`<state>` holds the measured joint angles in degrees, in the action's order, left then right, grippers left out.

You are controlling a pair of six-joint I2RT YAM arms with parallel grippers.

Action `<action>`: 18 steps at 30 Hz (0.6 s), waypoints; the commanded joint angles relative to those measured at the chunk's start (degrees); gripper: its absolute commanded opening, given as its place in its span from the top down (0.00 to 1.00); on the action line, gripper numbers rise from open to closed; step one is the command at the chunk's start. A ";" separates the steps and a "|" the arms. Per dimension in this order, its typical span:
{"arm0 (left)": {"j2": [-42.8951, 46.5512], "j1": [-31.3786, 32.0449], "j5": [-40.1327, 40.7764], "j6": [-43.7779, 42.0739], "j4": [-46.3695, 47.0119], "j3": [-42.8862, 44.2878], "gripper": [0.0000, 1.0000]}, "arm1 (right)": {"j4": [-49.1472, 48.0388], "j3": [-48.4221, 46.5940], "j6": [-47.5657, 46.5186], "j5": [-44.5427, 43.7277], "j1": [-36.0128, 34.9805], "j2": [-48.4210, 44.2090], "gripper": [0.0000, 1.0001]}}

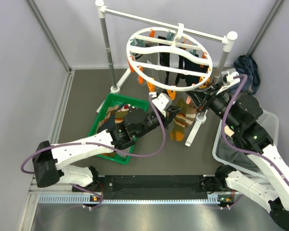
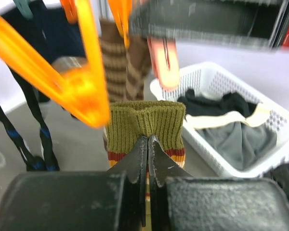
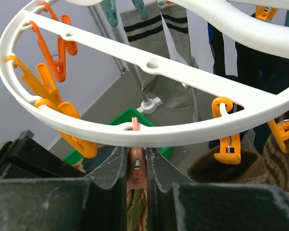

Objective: Clip the socks to the hanger
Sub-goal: Clamp the sock onto the hanger.

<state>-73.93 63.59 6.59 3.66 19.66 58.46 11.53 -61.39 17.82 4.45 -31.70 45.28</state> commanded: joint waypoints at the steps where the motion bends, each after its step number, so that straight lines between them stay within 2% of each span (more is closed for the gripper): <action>1: -1.04 0.22 1.50 -1.55 7.76 3.68 1.00 | -0.19 0.65 0.37 1.18 0.15 -0.54 1.00; 18: -3.06 0.22 3.16 -1.20 13.21 5.18 1.00 | 0.95 0.30 0.37 1.27 0.06 -0.10 1.00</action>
<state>-77.52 63.59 8.58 2.79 27.00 60.99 11.53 -61.36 17.82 4.73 -31.70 45.28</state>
